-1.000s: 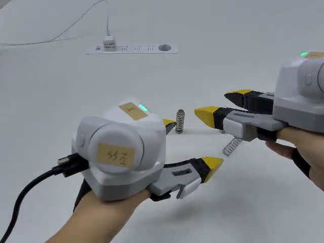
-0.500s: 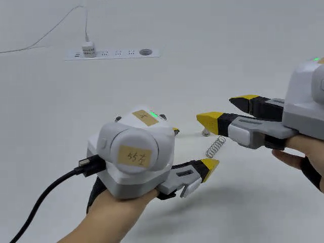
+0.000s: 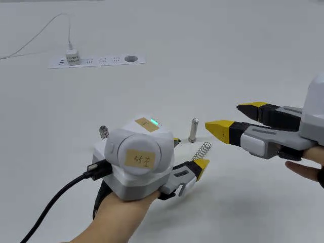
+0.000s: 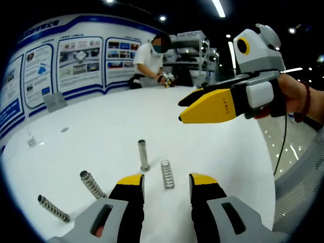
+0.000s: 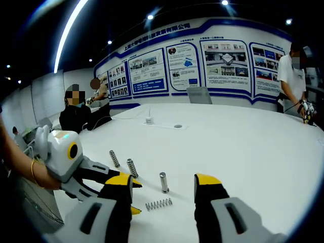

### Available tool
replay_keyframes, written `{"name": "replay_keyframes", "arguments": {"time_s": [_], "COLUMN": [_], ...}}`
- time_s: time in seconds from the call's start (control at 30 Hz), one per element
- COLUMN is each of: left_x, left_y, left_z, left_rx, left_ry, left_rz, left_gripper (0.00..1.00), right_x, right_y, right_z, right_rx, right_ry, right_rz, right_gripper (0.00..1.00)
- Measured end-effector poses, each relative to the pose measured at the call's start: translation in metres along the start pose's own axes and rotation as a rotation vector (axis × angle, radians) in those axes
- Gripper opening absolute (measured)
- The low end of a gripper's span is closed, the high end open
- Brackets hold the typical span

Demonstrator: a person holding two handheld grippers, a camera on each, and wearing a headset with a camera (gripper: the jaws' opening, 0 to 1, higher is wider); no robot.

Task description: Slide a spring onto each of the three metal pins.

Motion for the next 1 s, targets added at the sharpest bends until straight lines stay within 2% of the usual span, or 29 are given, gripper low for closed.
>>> {"name": "replay_keyframes", "arguments": {"time_s": [0.27,0.57,1.0], "left_x": [-0.012,-0.021,-0.025], "left_y": [0.010,0.011,0.022], "left_z": [0.003,0.002,0.005], "left_rx": [0.006,0.029,-0.004], "left_ry": [0.016,0.011,0.027], "left_rz": [-0.036,-0.034,-0.084], "left_gripper": [0.30,0.22,0.13], "right_x": [0.006,0.011,0.014], "right_y": [0.005,0.014,0.021], "right_z": [-0.003,-0.005,-0.008], "right_rx": [0.024,0.014,-0.003], "right_ry": [-0.017,-0.012,-0.002], "right_rz": [-0.009,-0.019,-0.028], "right_gripper": [0.51,0.51,0.51]}}
Point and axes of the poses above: the centre of the closed fingertips' face, and the gripper's own axes: x roughly backward along the fingers, z roughly to its right, y roughly out of its underside, the point moved 2 cm from there along x, roughly backward along the fingers, and after that the axes turned 3 degrees about -x, right-handed, at the moved point
